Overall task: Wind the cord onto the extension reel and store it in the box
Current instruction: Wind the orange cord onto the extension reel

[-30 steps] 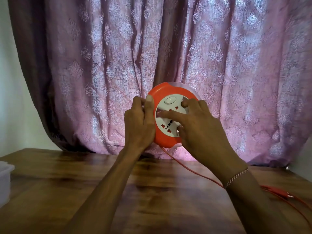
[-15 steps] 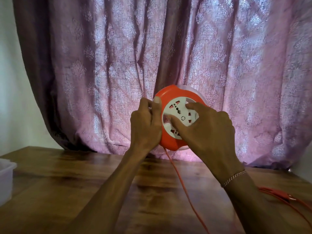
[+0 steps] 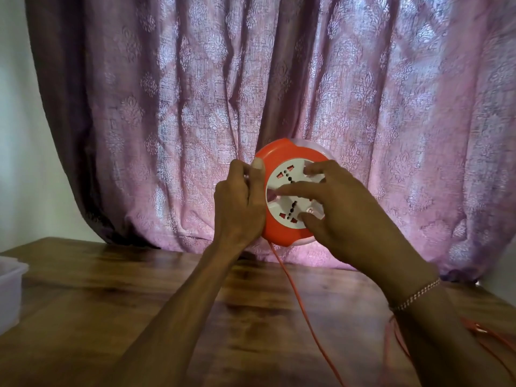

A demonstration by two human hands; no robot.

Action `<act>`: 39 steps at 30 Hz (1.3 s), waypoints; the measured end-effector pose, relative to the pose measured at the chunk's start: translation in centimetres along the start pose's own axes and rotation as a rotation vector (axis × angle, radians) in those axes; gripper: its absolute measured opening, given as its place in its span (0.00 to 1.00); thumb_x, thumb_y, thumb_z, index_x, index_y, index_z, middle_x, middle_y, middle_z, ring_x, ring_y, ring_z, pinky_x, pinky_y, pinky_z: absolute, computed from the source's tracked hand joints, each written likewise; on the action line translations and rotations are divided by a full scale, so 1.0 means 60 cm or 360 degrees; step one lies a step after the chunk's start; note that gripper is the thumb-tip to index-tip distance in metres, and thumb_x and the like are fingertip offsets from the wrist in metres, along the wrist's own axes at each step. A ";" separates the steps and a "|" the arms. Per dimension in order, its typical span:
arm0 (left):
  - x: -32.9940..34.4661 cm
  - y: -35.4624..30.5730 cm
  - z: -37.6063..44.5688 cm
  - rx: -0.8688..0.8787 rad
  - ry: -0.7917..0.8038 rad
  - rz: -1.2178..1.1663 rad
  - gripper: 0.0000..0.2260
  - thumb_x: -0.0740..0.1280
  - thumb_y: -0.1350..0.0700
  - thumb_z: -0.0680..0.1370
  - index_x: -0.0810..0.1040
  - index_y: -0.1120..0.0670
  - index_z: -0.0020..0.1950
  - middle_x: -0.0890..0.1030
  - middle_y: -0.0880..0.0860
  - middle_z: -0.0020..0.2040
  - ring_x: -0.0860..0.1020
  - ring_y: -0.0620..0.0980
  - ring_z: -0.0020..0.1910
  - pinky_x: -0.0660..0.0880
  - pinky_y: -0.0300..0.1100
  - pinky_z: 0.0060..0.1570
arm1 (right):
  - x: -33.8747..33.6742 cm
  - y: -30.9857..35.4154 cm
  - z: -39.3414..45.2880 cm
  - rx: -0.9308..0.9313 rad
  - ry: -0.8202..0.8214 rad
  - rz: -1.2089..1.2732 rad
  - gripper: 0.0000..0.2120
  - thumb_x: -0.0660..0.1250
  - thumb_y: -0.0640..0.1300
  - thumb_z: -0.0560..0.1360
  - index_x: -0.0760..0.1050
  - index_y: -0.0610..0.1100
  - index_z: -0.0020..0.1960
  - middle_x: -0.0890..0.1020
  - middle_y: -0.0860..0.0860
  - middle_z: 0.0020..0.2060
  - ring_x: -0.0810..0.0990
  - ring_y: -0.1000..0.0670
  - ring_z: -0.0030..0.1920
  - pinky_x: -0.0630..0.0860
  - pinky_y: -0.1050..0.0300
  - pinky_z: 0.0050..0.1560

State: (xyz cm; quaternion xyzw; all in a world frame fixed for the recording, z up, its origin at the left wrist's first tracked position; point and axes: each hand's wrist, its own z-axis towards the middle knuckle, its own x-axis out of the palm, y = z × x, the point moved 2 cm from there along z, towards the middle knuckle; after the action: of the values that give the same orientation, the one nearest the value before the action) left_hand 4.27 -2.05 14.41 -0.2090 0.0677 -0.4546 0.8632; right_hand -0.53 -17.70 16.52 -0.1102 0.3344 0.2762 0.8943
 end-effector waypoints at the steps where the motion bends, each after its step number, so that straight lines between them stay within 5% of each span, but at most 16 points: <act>1: 0.000 0.002 0.001 -0.0001 -0.0003 0.0010 0.13 0.57 0.50 0.83 0.69 0.55 0.43 0.73 0.41 0.29 0.76 0.34 0.30 0.67 0.27 0.27 | 0.001 0.003 -0.001 -0.0006 0.0079 -0.0058 0.26 0.70 0.38 0.73 0.75 0.64 0.63 0.68 0.48 0.70 0.67 0.45 0.70 0.75 0.42 0.62; 4: -0.001 0.006 0.003 0.0012 -0.0023 0.0058 0.13 0.58 0.50 0.83 0.69 0.54 0.42 0.72 0.41 0.28 0.74 0.34 0.29 0.64 0.27 0.27 | 0.005 0.006 0.000 -0.0020 0.0193 -0.0240 0.32 0.67 0.34 0.72 0.72 0.66 0.66 0.62 0.49 0.74 0.63 0.45 0.73 0.76 0.43 0.60; 13: -0.002 0.004 0.003 0.0046 -0.0010 0.0067 0.13 0.57 0.50 0.83 0.68 0.55 0.42 0.71 0.42 0.28 0.74 0.34 0.29 0.65 0.26 0.27 | 0.018 0.003 0.000 -0.0061 -0.0169 -0.0358 0.28 0.70 0.42 0.71 0.73 0.69 0.63 0.76 0.47 0.59 0.74 0.43 0.60 0.77 0.49 0.43; 19: 0.000 0.005 0.003 0.0066 -0.0032 0.0103 0.13 0.57 0.47 0.82 0.68 0.53 0.42 0.70 0.42 0.27 0.73 0.35 0.28 0.63 0.29 0.26 | 0.030 0.000 0.003 0.0271 -0.0500 -0.0173 0.33 0.63 0.72 0.67 0.72 0.60 0.68 0.86 0.51 0.48 0.83 0.42 0.50 0.80 0.48 0.48; 26: 0.001 0.009 0.003 0.0041 -0.0032 0.0119 0.14 0.56 0.46 0.82 0.68 0.52 0.42 0.71 0.42 0.28 0.73 0.36 0.28 0.62 0.29 0.26 | 0.038 -0.002 0.005 0.0279 -0.0537 -0.0230 0.36 0.56 0.76 0.69 0.73 0.55 0.68 0.87 0.49 0.45 0.84 0.41 0.45 0.80 0.47 0.43; 32: -0.002 -0.001 0.002 0.0021 -0.0018 0.0014 0.12 0.57 0.53 0.84 0.68 0.56 0.42 0.71 0.41 0.28 0.75 0.30 0.30 0.66 0.25 0.26 | -0.002 -0.007 -0.003 -0.0070 -0.0876 -0.0112 0.13 0.70 0.60 0.74 0.84 0.53 0.50 0.84 0.52 0.39 0.82 0.49 0.36 0.76 0.54 0.34; 35: -0.003 0.000 0.003 0.0031 -0.0018 0.0006 0.13 0.57 0.52 0.84 0.68 0.56 0.42 0.71 0.41 0.28 0.75 0.30 0.30 0.66 0.25 0.26 | -0.003 -0.016 0.002 -0.0134 -0.0483 -0.0086 0.07 0.70 0.51 0.75 0.82 0.57 0.52 0.80 0.53 0.56 0.82 0.48 0.48 0.80 0.50 0.41; 39: -0.003 0.007 0.004 0.0069 -0.0029 0.0050 0.13 0.56 0.50 0.83 0.68 0.54 0.42 0.72 0.41 0.29 0.75 0.31 0.31 0.64 0.25 0.26 | 0.004 -0.007 0.004 -0.0114 -0.0050 -0.0137 0.21 0.66 0.41 0.74 0.77 0.65 0.59 0.71 0.51 0.69 0.77 0.44 0.61 0.80 0.43 0.48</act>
State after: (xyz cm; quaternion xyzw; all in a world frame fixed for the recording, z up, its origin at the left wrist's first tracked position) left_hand 4.55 -1.64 14.42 -0.1933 0.0532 -0.4404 0.8752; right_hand -0.01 -17.84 16.56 -0.1520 0.3053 0.2510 0.9059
